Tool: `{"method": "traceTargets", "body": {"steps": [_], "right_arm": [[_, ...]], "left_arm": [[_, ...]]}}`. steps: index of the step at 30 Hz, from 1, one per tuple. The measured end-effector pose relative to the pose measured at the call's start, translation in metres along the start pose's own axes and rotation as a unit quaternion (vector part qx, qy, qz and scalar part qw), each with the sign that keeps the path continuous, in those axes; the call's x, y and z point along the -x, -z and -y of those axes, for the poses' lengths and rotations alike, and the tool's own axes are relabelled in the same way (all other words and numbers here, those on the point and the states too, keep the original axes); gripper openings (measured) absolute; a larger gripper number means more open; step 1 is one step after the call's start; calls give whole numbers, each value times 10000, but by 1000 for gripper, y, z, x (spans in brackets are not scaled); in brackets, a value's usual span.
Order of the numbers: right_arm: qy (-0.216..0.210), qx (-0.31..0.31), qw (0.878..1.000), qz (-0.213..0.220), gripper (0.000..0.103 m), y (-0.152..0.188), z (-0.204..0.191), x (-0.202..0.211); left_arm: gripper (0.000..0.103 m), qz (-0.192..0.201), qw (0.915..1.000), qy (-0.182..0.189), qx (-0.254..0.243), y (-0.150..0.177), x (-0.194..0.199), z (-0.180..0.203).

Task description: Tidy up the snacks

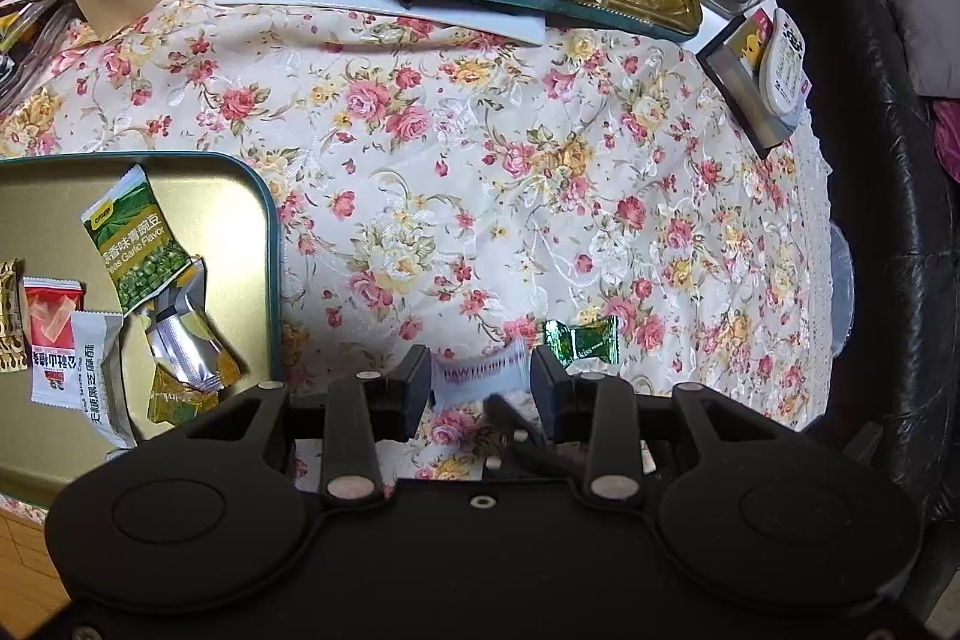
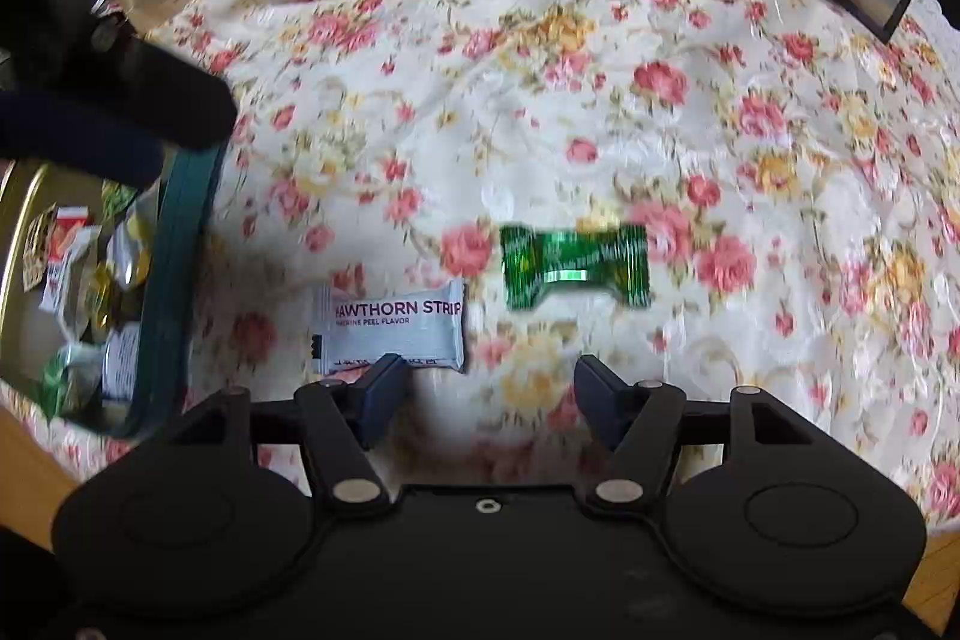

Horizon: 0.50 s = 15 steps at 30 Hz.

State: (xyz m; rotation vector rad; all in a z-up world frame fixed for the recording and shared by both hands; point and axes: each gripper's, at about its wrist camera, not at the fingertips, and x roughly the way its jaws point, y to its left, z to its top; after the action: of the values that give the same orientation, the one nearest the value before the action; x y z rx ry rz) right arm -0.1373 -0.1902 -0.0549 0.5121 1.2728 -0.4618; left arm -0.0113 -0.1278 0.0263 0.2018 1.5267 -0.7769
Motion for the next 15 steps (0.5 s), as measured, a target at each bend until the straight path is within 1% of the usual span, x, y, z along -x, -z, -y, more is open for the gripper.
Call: {"method": "traceTargets", "body": {"steps": [6, 10, 12, 15], "right_arm": [[197, -244, 9989, 337, 70, -30, 6, -9], [260, -531, 9971, 485, 69, -42, 19, -10], [221, -907, 9944, 491, 68, -48, 34, -8], [151, -1706, 9842, 458, 68, -55, 61, -3]], "left_arm": [[45, -12, 9998, 71, 193, -6, -2, -10], [45, 5, 9996, 41, 294, -9, -4, -16], [45, -14, 9994, 49, 351, -10, -6, -18], [45, -48, 9993, 96, 366, -10, -8, -18]]}}
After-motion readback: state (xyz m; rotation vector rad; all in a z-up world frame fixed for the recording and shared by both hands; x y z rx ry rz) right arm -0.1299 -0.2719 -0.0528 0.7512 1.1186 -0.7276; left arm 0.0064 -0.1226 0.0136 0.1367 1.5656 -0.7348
